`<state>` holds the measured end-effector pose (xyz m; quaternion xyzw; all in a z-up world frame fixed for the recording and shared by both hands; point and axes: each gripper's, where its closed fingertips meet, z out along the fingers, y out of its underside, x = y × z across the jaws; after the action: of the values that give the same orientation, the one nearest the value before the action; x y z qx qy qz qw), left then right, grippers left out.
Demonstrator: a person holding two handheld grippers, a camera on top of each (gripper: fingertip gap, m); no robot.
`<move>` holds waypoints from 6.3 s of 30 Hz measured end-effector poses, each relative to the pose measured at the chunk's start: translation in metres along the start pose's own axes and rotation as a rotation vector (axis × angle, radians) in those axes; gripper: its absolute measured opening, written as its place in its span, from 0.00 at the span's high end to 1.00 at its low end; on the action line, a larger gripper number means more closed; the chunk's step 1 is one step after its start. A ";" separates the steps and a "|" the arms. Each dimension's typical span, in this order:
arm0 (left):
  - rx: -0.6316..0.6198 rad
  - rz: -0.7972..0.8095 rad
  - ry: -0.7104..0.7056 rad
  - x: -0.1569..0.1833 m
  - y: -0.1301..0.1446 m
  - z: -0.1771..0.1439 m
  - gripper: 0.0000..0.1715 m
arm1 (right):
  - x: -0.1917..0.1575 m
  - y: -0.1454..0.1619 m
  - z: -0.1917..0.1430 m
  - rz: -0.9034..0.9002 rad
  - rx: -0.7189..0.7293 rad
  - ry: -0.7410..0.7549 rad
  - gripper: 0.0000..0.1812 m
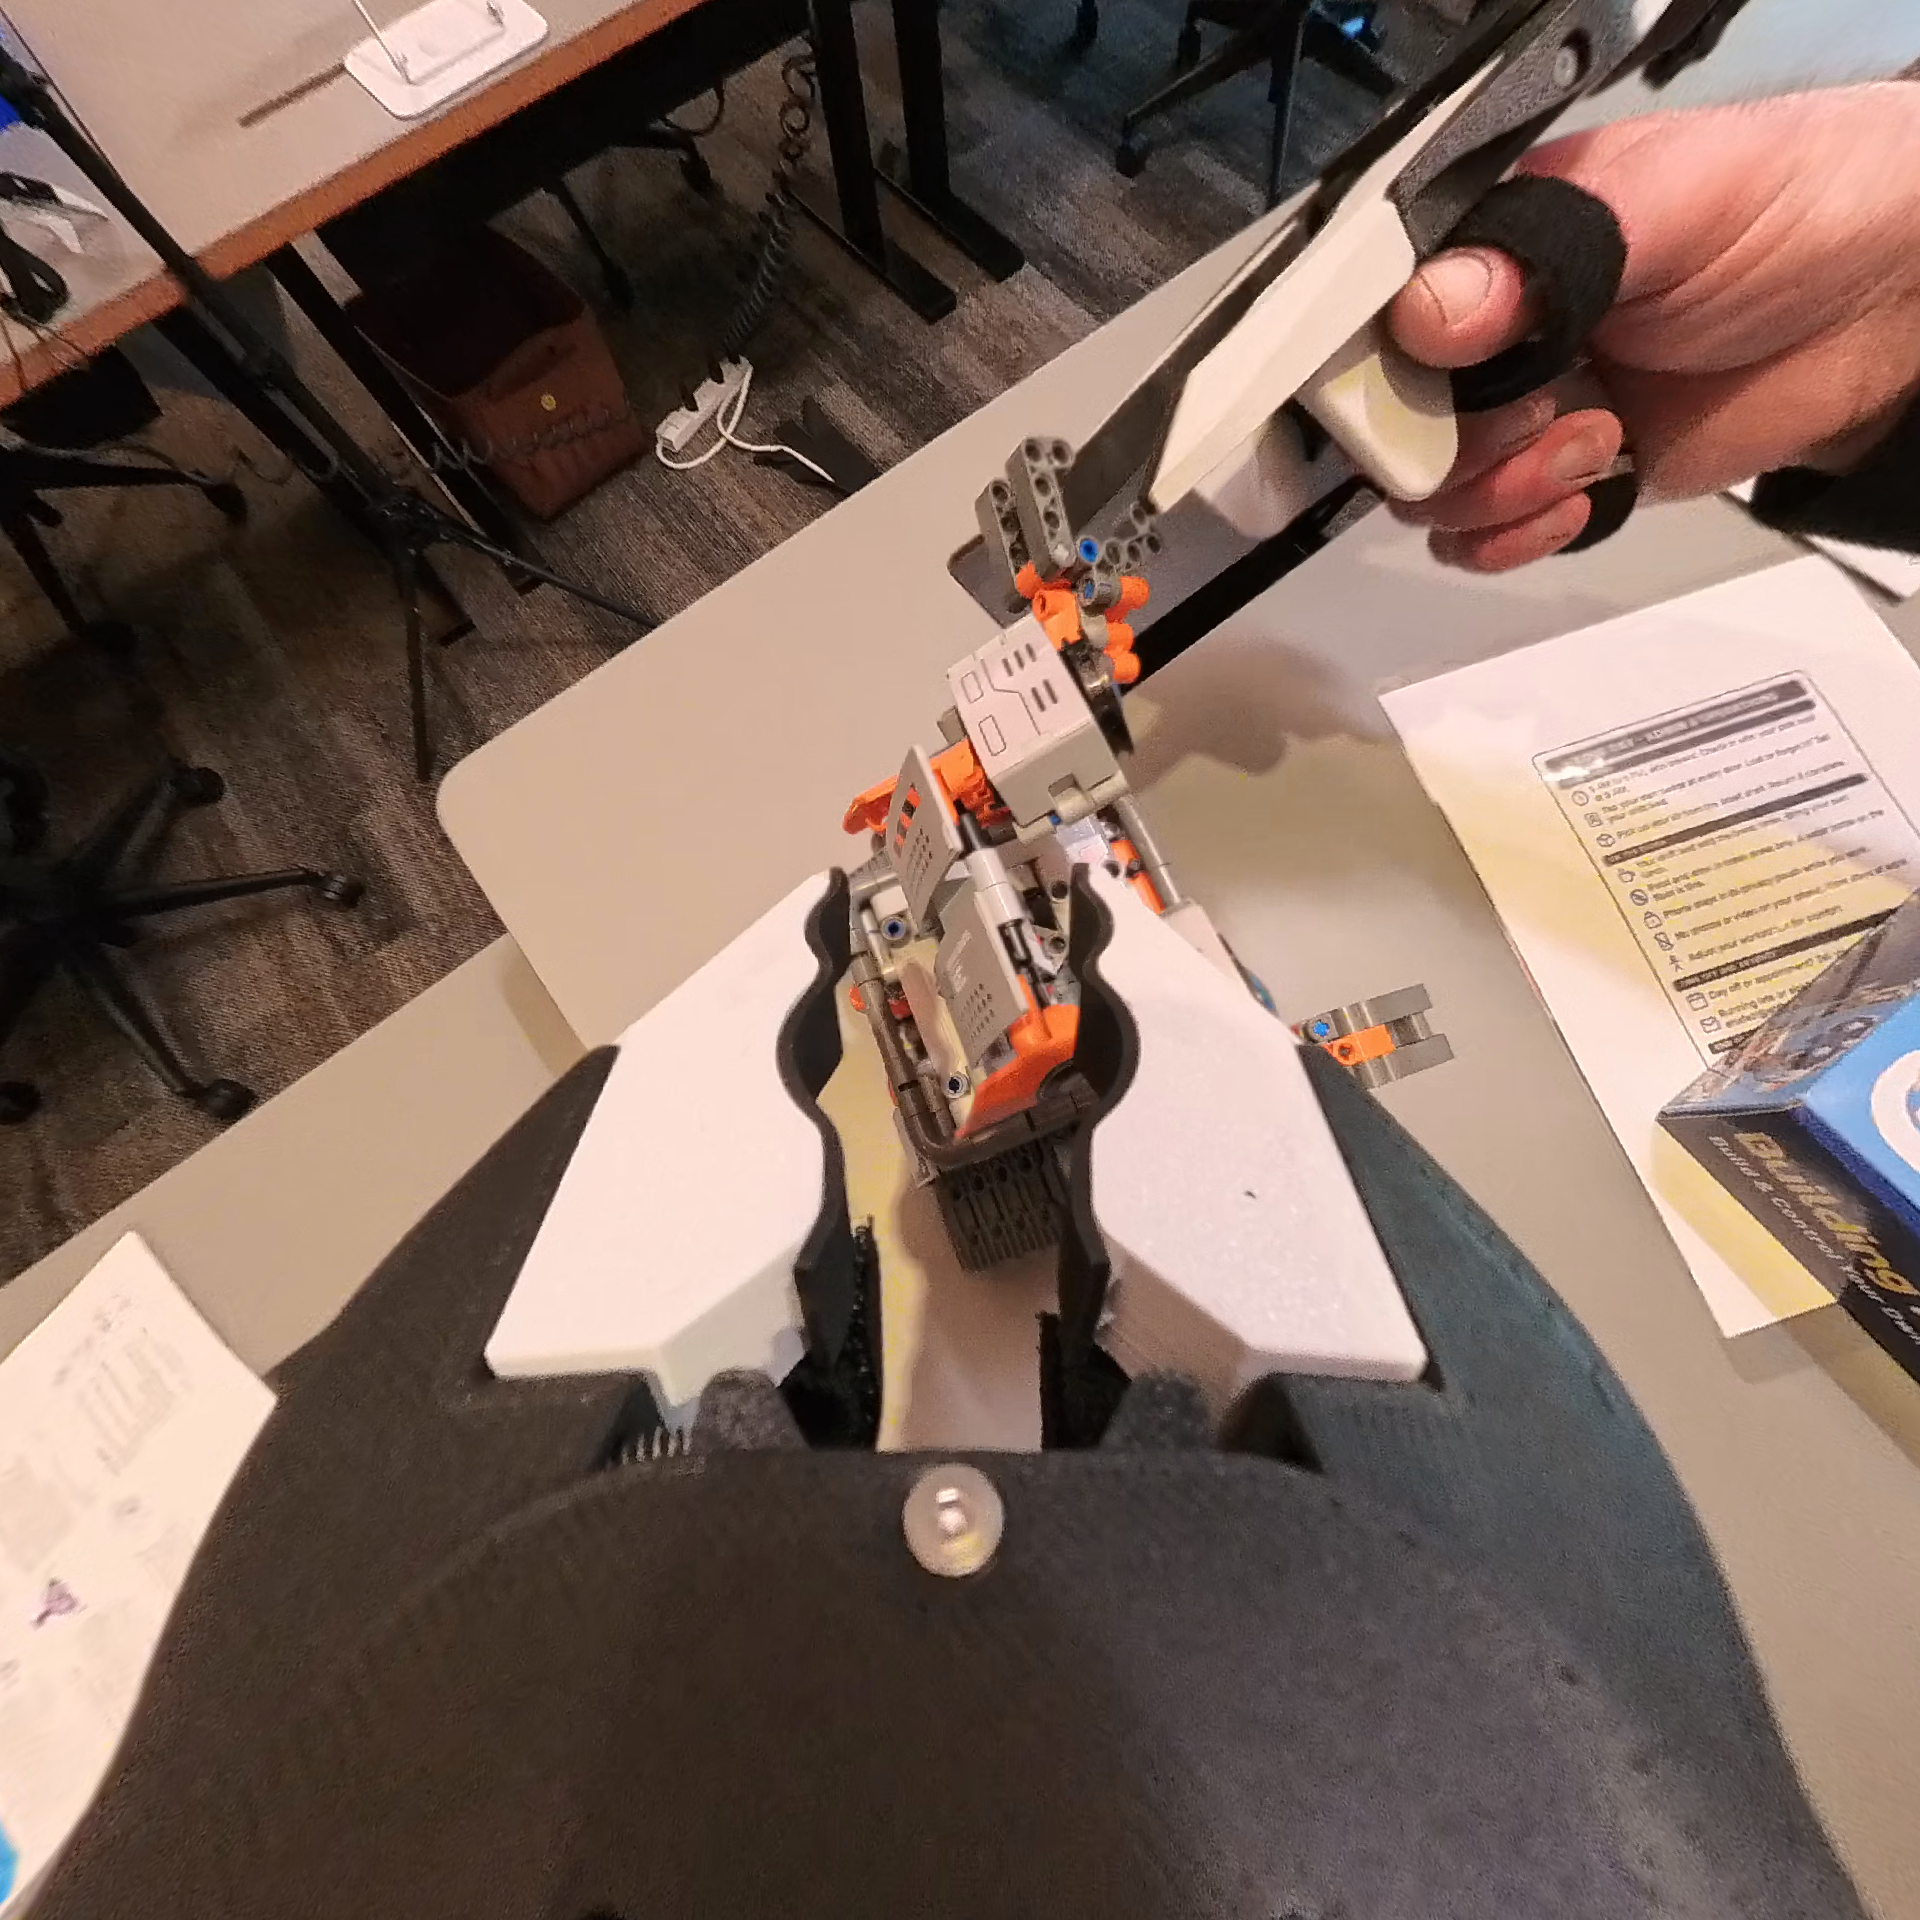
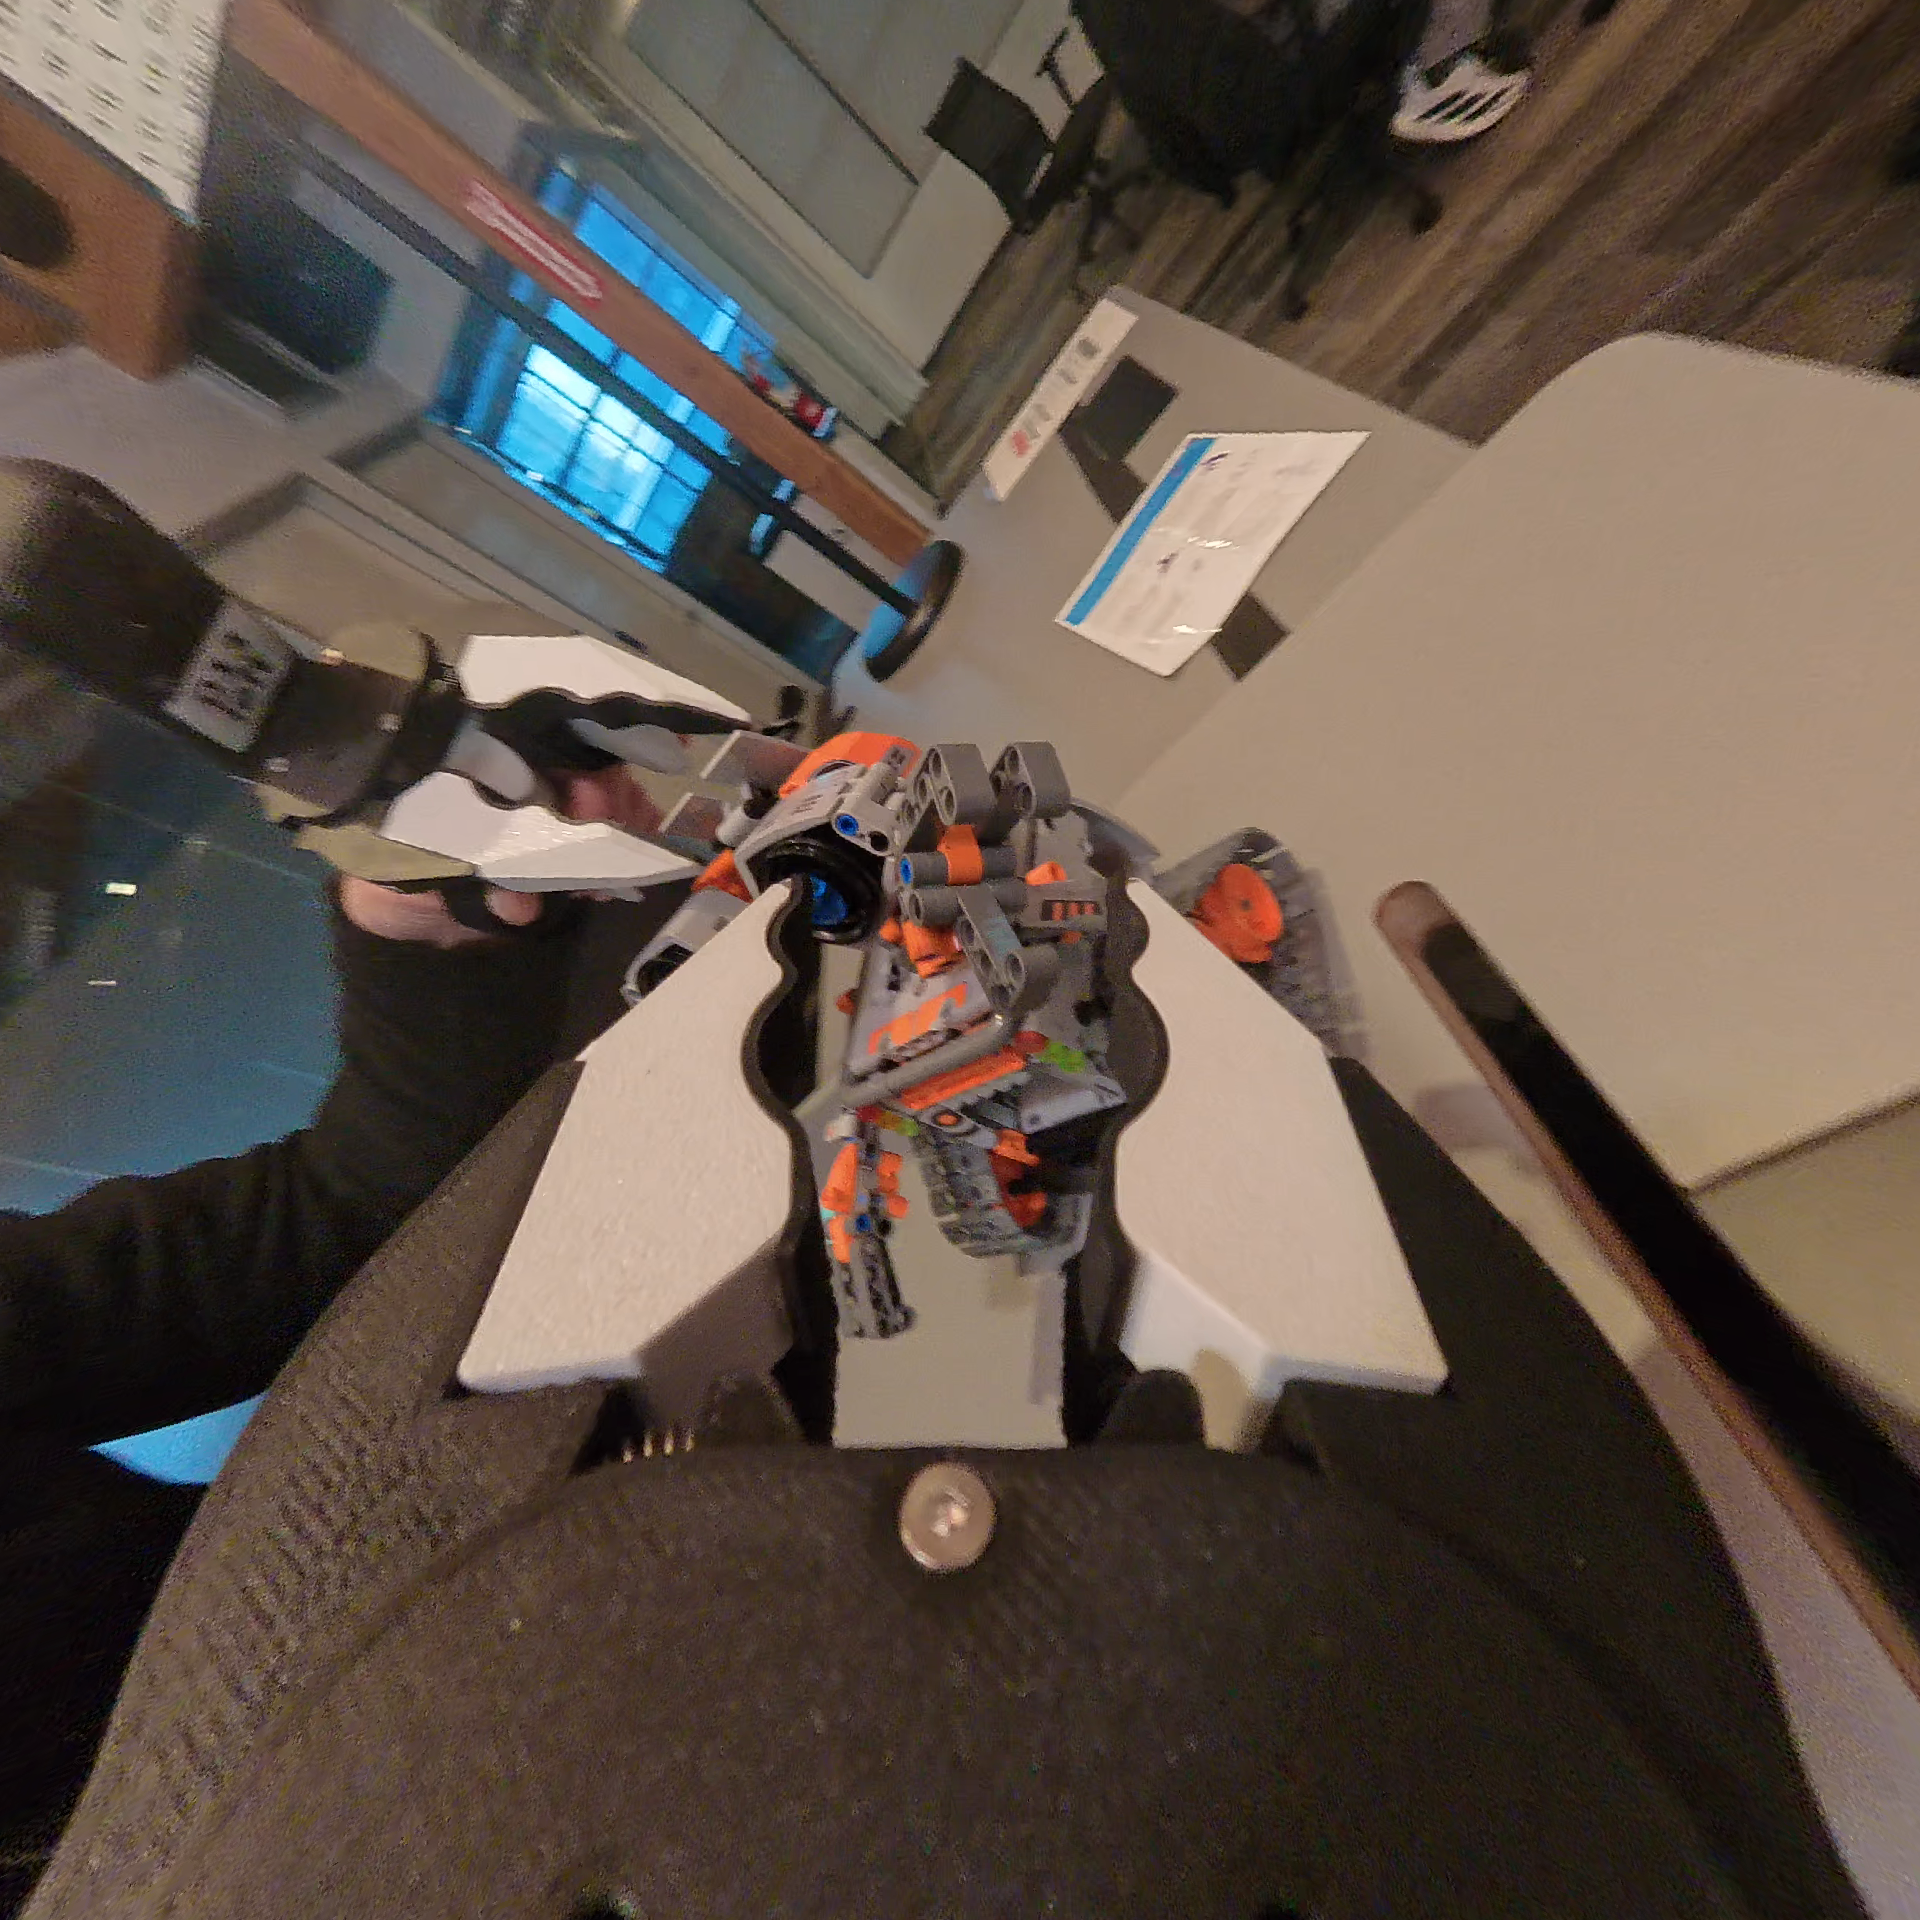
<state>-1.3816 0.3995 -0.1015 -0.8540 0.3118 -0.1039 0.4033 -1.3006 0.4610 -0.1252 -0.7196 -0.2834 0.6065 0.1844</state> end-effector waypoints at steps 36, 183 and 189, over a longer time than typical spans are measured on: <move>0.153 0.508 -0.362 0.068 0.072 0.015 0.85 | -0.066 0.140 0.028 -0.401 -0.384 0.305 0.85; 0.280 0.437 0.003 0.064 0.008 -0.072 0.75 | -0.063 0.068 -0.013 0.261 0.344 -0.170 0.84; 0.133 0.438 -0.067 0.040 0.006 -0.045 0.75 | -0.060 0.078 -0.010 0.230 0.311 -0.108 0.83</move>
<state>-1.3722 0.3432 -0.0797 -0.7407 0.4685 -0.0056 0.4816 -1.2822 0.3638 -0.1250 -0.6764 -0.1119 0.6978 0.2073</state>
